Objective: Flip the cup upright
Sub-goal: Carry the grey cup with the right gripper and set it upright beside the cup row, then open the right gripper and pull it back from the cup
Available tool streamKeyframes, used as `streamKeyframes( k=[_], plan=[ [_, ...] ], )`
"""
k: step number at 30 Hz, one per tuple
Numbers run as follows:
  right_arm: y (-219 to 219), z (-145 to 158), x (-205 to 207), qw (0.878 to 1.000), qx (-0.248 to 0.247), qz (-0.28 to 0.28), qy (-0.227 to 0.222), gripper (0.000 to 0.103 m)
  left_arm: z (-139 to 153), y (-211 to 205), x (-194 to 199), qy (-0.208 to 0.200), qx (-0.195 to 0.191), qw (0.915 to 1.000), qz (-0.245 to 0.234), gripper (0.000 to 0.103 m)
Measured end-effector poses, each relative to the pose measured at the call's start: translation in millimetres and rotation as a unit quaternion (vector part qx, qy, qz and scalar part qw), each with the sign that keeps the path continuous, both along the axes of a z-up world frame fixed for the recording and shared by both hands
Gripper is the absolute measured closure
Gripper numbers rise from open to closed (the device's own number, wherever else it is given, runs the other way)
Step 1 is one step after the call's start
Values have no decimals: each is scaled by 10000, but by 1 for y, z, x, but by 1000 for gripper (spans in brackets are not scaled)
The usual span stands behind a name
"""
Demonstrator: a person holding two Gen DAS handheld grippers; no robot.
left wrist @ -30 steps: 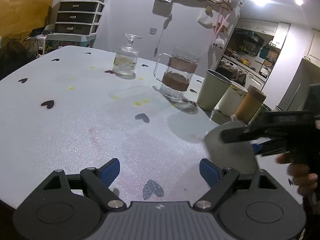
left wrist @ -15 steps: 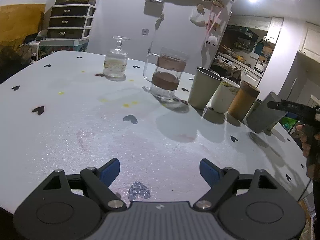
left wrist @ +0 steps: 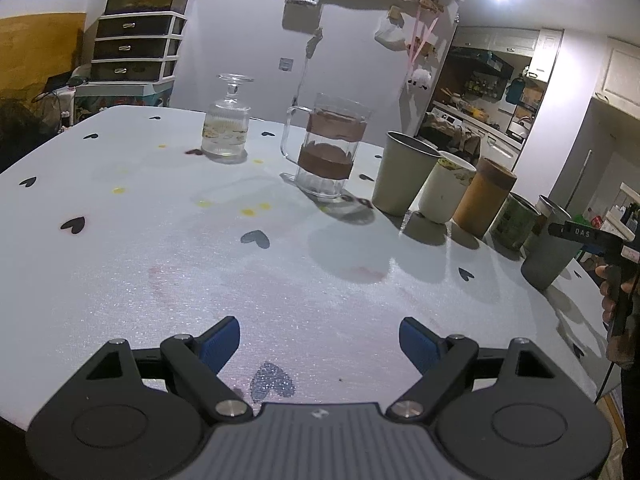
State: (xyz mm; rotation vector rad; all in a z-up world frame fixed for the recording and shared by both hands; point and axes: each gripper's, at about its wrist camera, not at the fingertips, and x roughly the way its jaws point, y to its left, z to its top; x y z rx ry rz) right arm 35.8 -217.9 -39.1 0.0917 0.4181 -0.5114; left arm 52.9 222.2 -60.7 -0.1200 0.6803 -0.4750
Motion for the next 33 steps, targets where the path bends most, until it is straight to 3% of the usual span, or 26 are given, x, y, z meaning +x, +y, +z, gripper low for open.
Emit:
streamKeyframes(
  k=[5,12,22,27,33],
  plan=[
    [-5,2,-3,9996,277,7,-67,17,5,-2,-1,-84,50,10000,14,16],
    [11,17,-39,9982,412,-41,-442,15,24,-14,-8,-519,180,9985,-38,15],
    [78,40,-109,9962,-47,222,-841,8,54,-47,-31,-1276,232,9914,-155,10],
    [95,42,-129,9967,-69,247,-767,6,58,-61,-39,-1368,197,9900,-293,1],
    [113,37,-150,9974,-58,264,-662,0,52,-73,-46,-1246,294,9910,-382,0]
  ],
)
